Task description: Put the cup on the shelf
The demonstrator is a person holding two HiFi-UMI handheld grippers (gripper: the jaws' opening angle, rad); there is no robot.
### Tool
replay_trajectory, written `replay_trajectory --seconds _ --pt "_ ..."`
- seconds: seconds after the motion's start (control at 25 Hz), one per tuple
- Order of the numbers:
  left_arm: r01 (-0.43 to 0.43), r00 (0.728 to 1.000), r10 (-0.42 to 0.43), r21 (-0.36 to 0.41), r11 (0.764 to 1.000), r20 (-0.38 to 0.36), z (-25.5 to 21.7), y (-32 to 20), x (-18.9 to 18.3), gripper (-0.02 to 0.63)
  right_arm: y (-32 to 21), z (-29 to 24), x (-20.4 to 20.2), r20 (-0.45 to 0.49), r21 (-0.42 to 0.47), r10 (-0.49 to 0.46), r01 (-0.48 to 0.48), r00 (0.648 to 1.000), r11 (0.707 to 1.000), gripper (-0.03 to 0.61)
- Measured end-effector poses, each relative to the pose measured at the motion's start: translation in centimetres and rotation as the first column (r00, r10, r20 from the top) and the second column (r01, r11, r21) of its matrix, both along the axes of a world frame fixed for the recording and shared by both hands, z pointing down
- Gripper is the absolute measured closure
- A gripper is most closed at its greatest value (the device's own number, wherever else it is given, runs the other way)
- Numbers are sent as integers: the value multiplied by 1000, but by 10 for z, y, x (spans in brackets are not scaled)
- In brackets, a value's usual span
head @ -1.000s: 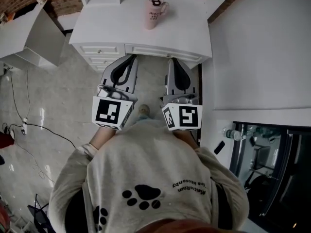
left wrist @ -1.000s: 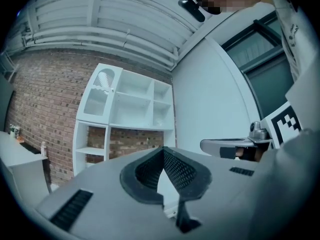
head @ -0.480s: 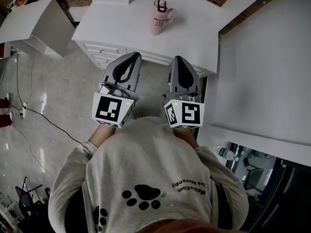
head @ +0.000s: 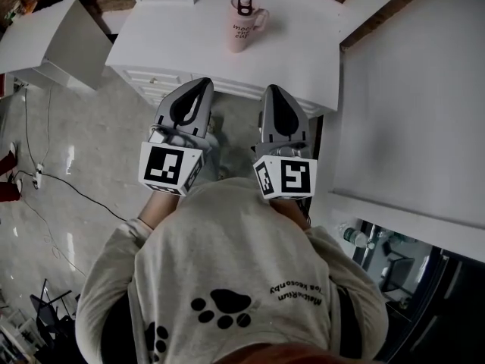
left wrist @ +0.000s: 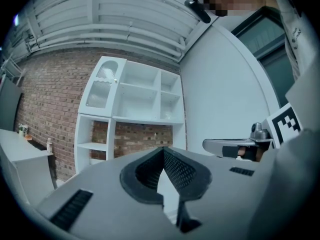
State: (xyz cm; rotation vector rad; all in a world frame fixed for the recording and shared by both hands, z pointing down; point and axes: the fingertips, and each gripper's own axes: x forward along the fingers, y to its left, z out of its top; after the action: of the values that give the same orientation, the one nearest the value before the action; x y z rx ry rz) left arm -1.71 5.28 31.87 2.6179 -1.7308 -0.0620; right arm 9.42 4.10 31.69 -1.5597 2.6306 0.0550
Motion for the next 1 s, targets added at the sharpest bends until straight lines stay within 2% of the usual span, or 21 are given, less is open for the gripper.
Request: replay_trajectory --seconds 0.32,1.0 --pt "-34 999 34 -22 999 -5 14 -44 -1 604 -38 6 0 -6 2 35 -35 999 999 569" --pt "-173 985 172 -85 981 -18 41 -201 -19 604 -177 28 -9 -61 -52 169 -172 984 984 568"
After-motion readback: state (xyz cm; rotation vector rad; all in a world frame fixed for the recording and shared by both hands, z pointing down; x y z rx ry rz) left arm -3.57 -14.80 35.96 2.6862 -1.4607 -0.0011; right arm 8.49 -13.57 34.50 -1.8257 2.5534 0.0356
